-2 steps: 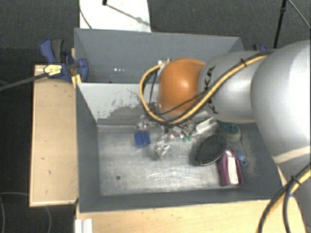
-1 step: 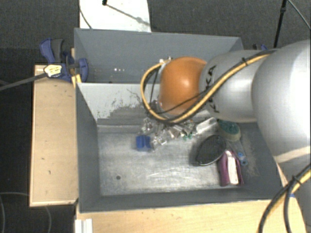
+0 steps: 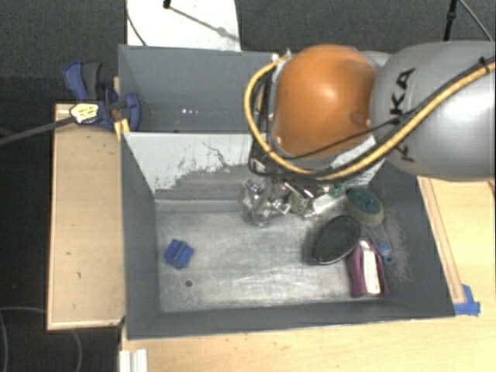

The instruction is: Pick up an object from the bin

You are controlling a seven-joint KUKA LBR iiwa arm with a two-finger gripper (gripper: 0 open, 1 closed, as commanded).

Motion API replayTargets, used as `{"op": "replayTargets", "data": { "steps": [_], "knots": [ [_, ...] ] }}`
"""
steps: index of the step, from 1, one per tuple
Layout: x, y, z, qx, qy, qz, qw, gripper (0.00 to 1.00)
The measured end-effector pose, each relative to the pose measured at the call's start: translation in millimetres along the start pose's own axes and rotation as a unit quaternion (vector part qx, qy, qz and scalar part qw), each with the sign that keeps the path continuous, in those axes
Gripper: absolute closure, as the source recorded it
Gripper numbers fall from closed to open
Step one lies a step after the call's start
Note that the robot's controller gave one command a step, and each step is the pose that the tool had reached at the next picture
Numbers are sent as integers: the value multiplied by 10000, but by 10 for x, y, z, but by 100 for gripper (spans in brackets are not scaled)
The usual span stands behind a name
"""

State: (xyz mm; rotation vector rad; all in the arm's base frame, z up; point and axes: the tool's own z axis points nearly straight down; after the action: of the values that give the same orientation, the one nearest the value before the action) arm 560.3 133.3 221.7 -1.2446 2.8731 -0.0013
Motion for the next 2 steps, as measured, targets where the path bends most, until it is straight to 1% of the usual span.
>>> {"op": "replayTargets", "data": {
  "steps": [1, 2],
  "knots": [
    [-38, 362, 631, -30, 57, 1340, 9910, 100],
    [-44, 349, 613, -19, 39, 1344, 9909, 0]
  ]
}}
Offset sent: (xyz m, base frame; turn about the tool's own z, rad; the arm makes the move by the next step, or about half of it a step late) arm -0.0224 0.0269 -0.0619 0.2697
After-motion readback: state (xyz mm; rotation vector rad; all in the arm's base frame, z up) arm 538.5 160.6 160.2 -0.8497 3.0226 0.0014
